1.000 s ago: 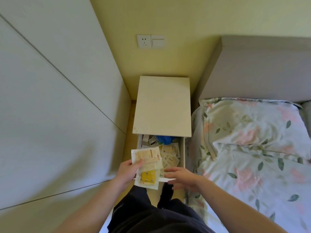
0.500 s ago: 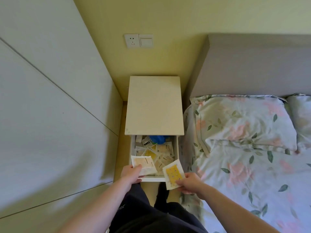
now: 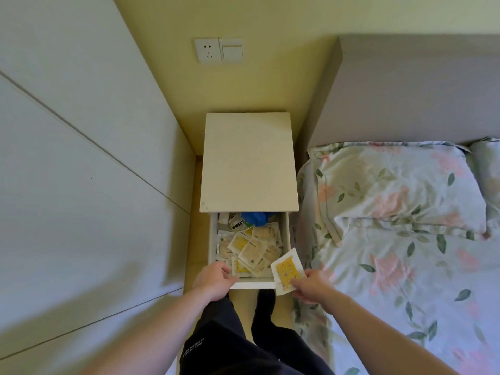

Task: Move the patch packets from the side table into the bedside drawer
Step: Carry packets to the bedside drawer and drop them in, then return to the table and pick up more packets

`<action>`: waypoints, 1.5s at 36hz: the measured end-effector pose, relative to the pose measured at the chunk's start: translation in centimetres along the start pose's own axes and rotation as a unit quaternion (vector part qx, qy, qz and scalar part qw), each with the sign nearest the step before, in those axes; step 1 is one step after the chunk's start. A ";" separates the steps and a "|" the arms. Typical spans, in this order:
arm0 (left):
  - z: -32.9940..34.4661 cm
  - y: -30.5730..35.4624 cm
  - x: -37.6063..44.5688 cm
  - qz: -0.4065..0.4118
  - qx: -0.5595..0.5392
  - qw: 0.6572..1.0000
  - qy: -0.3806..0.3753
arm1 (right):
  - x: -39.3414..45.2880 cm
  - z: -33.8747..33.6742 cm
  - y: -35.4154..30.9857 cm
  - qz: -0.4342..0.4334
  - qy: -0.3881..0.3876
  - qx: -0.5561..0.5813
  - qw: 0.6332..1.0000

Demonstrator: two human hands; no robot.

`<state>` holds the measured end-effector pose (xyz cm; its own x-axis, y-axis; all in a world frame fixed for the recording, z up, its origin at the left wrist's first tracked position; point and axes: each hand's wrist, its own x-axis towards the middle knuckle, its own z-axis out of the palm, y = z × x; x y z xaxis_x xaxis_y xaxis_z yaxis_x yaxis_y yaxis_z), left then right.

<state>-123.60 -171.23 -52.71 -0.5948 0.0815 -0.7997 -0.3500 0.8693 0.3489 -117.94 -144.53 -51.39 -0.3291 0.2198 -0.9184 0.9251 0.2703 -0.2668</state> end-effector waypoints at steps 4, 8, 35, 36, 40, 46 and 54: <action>-0.5 0.0 -1.4 0.028 -0.008 0.999 0.028 | -0.2 1.0 -1.8 -0.014 -0.013 0.006 1.000; -1.7 0.2 -2.7 0.055 0.014 0.996 0.067 | -0.9 1.8 -3.2 -0.049 0.004 -0.086 0.995; -4.1 12.6 -6.9 0.368 0.355 0.856 -0.075 | -14.5 3.2 5.9 -0.092 0.263 0.082 0.957; -4.0 13.2 -7.4 0.379 0.365 0.847 -0.075 | -15.3 3.4 6.7 -0.088 0.270 0.091 0.954; -2.3 15.0 -10.4 0.437 0.386 0.809 -0.079 | -18.7 4.5 10.4 -0.075 0.308 0.145 0.937; 4.0 16.5 -16.5 0.524 0.412 0.739 -0.096 | -24.9 5.4 17.8 -0.056 0.374 0.221 0.899; 17.9 15.4 -29.5 0.625 0.408 0.651 -0.140 | -34.7 9.5 33.1 -0.022 0.465 0.287 0.837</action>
<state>-98.48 -151.49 -32.47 0.1492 0.9598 -0.2376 0.8491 -0.0013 0.5283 -74.12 -152.16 -31.13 -0.1239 0.9281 -0.3510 0.7592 -0.1391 -0.6358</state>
